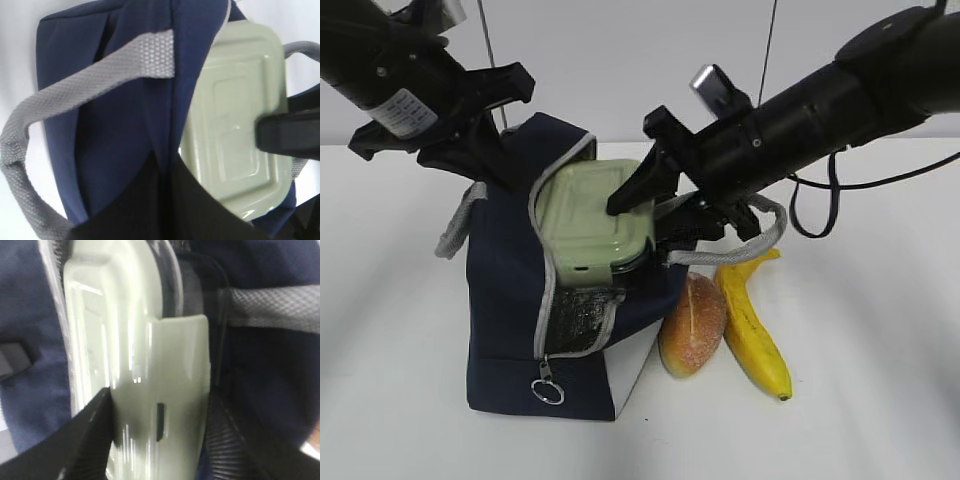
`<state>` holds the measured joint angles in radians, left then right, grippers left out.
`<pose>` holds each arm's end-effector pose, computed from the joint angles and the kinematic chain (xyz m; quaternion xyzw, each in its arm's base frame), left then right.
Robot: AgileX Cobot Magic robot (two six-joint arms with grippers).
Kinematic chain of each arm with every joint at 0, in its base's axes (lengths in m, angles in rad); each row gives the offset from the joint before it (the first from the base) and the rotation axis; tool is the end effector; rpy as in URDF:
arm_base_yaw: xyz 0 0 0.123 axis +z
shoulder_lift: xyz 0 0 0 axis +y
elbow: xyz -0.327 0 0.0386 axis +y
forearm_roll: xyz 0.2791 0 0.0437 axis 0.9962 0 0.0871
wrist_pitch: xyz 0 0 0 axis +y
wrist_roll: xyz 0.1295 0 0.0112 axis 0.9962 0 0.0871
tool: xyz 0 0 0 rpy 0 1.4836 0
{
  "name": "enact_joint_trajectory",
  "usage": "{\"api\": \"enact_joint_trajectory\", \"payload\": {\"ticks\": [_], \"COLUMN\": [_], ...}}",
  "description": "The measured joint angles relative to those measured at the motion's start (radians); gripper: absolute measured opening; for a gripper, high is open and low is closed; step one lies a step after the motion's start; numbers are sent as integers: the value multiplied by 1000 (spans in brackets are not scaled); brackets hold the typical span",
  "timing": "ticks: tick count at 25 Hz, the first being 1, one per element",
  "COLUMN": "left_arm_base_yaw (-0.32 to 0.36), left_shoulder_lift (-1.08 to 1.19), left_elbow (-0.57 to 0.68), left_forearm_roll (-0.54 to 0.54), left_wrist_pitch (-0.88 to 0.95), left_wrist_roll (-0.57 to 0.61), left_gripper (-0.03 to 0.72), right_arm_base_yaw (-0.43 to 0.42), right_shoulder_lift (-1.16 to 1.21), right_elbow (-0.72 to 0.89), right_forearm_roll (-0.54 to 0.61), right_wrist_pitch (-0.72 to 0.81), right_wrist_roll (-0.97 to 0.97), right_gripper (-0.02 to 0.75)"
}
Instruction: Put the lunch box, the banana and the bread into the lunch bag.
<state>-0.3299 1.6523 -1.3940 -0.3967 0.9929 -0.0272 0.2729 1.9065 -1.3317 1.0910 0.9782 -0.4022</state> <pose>0.3637 -0.1690 0.3056 0.0735 0.9601 -0.2157 0.1623 0.4007 0.2115 0.2260 -0.0310 0.8939 0.4412 0.0735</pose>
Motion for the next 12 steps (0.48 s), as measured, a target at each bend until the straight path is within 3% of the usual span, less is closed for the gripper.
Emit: {"api": "enact_joint_trajectory", "payload": {"ticks": [7, 12], "left_arm_base_yaw": [0, 0], "left_shoulder_lift": [0, 0], "left_elbow": [0, 0], "left_forearm_roll": [0, 1], "left_wrist_pitch": [-4, -4], "left_wrist_roll": [0, 0], "left_gripper": [-3, -3], "right_arm_base_yaw": [77, 80], "right_shoulder_lift": [112, 183], "right_elbow": [-89, -131], "right_forearm_roll": [-12, -12], "right_wrist_pitch": [-24, -55], "right_wrist_roll": [34, 42], "right_gripper": [390, 390]}}
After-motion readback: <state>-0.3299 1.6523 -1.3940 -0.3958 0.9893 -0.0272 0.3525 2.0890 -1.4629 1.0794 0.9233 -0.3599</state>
